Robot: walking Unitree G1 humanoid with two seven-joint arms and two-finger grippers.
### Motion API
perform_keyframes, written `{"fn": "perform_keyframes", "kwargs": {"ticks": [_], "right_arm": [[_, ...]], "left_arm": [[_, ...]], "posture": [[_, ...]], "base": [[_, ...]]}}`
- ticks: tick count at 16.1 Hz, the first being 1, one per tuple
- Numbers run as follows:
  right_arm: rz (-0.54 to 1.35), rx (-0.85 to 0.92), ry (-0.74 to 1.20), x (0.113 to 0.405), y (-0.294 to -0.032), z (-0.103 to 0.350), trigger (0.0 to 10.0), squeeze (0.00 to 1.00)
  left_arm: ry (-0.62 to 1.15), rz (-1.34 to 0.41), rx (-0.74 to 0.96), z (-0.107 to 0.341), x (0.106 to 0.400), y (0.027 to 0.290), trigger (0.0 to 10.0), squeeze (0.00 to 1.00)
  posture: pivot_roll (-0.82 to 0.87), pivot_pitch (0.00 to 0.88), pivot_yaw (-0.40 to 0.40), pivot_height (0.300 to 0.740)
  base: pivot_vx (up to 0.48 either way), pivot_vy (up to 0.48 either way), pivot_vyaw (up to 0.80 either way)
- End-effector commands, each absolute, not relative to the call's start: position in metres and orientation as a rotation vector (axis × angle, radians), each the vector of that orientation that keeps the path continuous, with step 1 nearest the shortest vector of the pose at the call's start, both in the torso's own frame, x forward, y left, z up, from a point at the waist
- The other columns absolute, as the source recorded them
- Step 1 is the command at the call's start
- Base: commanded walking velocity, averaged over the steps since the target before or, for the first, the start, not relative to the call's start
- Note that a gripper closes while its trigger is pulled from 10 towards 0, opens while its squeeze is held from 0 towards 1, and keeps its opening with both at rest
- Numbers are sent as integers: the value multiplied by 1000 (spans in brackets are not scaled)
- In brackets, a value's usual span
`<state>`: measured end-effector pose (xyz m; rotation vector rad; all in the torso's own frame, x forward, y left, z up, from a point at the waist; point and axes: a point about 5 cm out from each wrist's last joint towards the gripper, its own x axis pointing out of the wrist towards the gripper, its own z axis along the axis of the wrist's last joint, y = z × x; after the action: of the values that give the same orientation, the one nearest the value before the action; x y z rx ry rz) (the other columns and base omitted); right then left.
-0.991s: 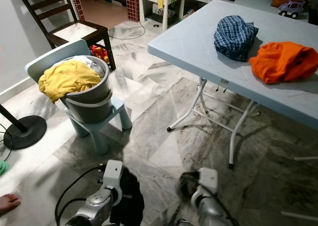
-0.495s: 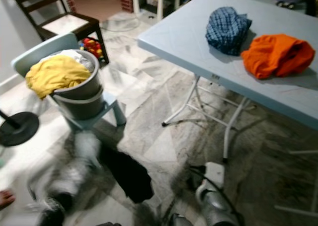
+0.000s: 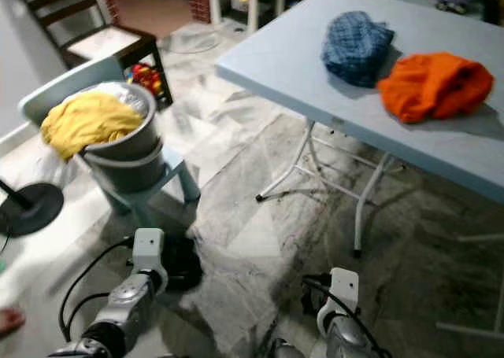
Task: Hang hanger
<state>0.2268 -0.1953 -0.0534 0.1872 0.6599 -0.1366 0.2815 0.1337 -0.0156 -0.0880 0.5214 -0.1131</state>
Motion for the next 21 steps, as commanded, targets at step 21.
{"fn": "perform_keyframes", "kwargs": {"ticks": [21], "right_arm": [[-154,153,724,203,-206,-66,10000,0]], "left_arm": [[522,-166,-65,-15,282,134,10000,0]], "posture": [[-76,157,25,740]], "base": [[0,363,-641]]}}
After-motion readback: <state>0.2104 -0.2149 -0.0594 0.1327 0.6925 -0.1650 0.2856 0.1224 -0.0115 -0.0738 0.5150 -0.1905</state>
